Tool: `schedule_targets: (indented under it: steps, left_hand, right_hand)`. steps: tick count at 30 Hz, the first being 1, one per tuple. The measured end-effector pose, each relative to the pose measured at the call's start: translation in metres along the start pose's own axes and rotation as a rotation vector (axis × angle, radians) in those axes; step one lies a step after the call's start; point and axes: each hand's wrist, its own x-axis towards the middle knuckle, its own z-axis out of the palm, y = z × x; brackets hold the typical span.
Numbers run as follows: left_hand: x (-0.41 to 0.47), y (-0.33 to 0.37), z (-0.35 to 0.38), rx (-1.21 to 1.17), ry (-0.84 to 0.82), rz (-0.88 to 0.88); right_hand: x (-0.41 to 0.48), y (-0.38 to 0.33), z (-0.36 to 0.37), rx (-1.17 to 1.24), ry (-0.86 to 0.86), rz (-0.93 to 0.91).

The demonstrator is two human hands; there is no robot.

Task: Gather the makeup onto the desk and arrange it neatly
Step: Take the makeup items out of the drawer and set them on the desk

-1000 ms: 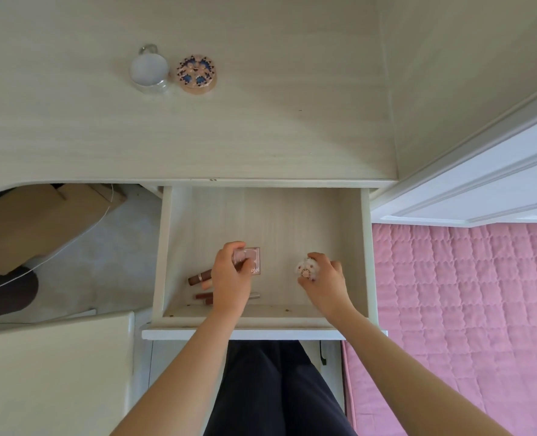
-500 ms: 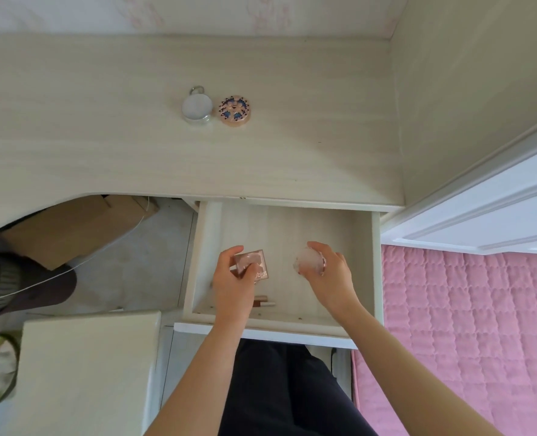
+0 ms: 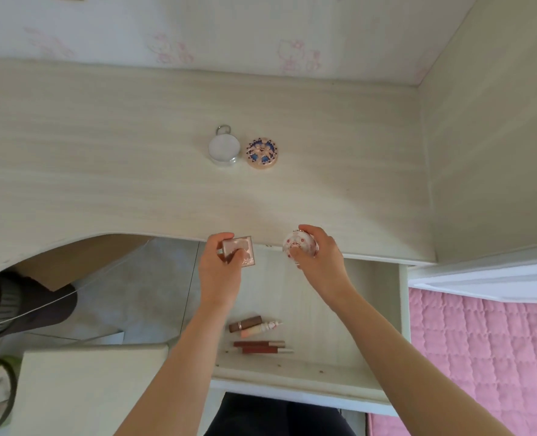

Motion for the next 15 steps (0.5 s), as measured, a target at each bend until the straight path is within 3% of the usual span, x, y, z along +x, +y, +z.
schedule_targets:
  steps: [15]
  left_hand:
    - [0.128, 0.041, 0.002, 0.165, -0.091, 0.122]
  right_hand:
    - [0.096, -0.067, 0.059, -0.160, 0.022, -0.016]
